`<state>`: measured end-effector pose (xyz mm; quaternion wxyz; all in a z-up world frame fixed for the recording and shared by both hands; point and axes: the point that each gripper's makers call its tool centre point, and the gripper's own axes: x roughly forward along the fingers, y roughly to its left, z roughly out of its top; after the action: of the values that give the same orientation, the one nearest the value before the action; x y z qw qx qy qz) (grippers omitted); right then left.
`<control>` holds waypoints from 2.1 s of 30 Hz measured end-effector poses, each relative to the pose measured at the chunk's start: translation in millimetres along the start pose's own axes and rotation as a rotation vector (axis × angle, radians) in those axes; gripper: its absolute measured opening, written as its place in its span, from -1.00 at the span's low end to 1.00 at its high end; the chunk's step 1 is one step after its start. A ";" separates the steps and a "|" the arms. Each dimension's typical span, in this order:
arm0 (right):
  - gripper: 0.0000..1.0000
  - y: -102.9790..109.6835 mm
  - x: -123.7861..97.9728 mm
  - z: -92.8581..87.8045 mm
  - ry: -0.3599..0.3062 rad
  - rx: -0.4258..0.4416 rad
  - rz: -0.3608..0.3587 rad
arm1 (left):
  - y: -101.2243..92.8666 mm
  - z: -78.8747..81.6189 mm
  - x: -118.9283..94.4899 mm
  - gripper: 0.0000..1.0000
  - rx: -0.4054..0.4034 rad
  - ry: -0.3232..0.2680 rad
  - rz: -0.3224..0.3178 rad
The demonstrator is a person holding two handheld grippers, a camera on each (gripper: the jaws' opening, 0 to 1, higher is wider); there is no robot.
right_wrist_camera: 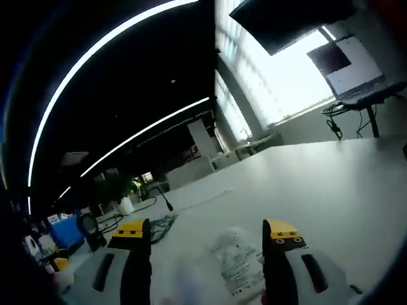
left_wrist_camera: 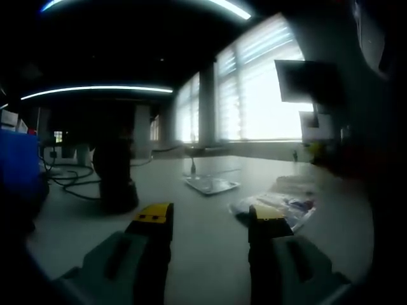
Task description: Clip sheet goods on table flip sheet goods clip sheet goods scan sheet goods put sheet goods back to table
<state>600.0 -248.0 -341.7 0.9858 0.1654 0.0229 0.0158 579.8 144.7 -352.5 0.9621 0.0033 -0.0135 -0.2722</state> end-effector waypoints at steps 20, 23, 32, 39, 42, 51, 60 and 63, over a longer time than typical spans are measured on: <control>0.36 40.4 10.0 -50.4 0.407 -0.454 0.554 | -0.5 -1.6 1.0 -0.20 0.007 0.008 0.002; 0.38 36.9 9.7 -62.1 0.453 -0.501 0.589 | 0.0 -1.6 1.0 -0.20 0.009 0.008 0.004; 0.43 30.2 11.4 -77.2 0.524 -0.557 0.636 | 0.4 -1.2 0.7 -0.20 0.012 0.008 0.007; 0.40 8.1 14.3 -93.8 0.606 -0.534 0.597 | 0.3 -0.5 0.5 -0.20 0.011 0.003 0.006; 0.40 11.3 14.4 -91.6 0.583 -0.525 0.585 | 1.7 0.0 0.4 -0.20 0.005 0.000 0.011; 0.44 14.6 15.9 -94.1 0.570 -0.528 0.505 | 1.6 -0.3 0.8 -0.20 0.001 0.001 0.009; 0.44 18.5 12.3 -95.6 0.562 -0.491 0.358 | 1.4 -0.1 0.9 -0.20 -0.003 -0.001 0.005; 0.43 19.9 9.6 -96.3 0.559 -0.477 0.301 | 1.7 0.0 0.6 -0.20 -0.004 -0.002 0.005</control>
<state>604.2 -197.4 -426.5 0.9389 -0.0777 0.2616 0.2095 581.2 145.8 -352.4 0.9628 0.0011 -0.0141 -0.2697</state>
